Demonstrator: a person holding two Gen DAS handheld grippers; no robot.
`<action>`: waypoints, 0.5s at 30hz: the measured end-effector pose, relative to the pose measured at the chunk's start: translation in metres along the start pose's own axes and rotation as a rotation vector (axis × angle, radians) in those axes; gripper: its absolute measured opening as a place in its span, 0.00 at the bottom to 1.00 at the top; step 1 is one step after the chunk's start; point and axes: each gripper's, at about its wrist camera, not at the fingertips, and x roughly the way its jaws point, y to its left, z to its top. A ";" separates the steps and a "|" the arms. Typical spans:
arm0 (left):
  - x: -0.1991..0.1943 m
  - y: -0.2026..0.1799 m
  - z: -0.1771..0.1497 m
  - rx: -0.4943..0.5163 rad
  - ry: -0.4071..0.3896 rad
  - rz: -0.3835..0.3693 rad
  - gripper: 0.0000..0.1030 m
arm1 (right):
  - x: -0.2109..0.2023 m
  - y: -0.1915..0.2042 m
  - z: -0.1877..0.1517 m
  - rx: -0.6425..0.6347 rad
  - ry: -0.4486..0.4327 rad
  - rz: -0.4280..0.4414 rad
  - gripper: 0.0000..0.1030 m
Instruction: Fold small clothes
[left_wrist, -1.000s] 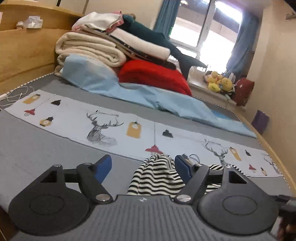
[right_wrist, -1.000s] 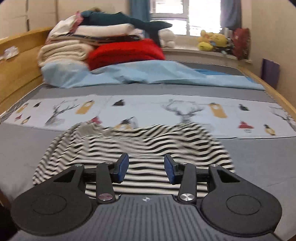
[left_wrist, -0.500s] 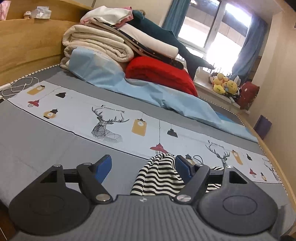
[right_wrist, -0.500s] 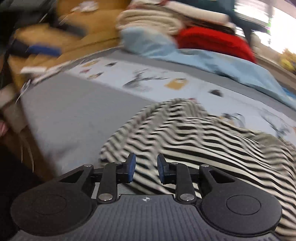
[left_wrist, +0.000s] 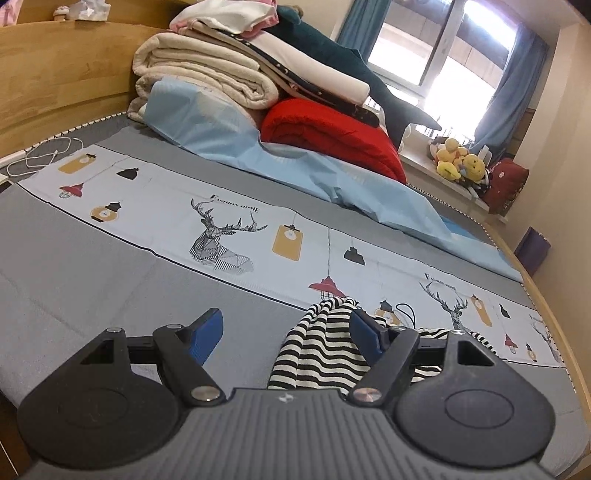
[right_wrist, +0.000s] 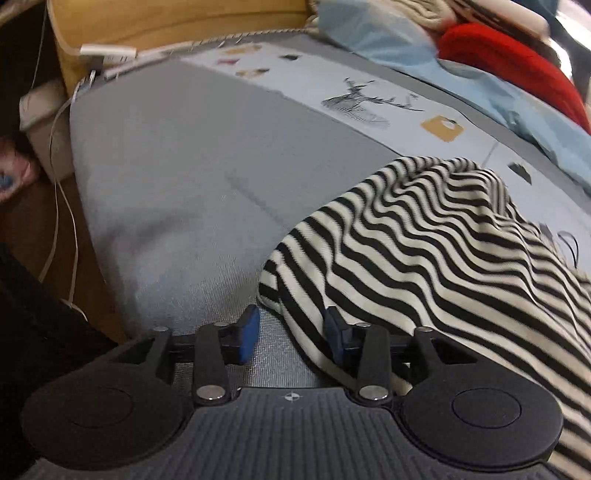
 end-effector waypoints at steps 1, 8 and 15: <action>0.001 0.000 0.000 0.002 0.002 0.001 0.77 | 0.005 0.005 0.001 -0.036 0.007 -0.014 0.43; 0.014 0.011 0.005 -0.042 0.050 -0.009 0.78 | 0.011 0.006 0.004 -0.093 -0.015 -0.015 0.16; 0.059 0.009 0.003 -0.055 0.246 -0.099 0.80 | -0.026 -0.027 0.011 0.065 -0.132 0.025 0.06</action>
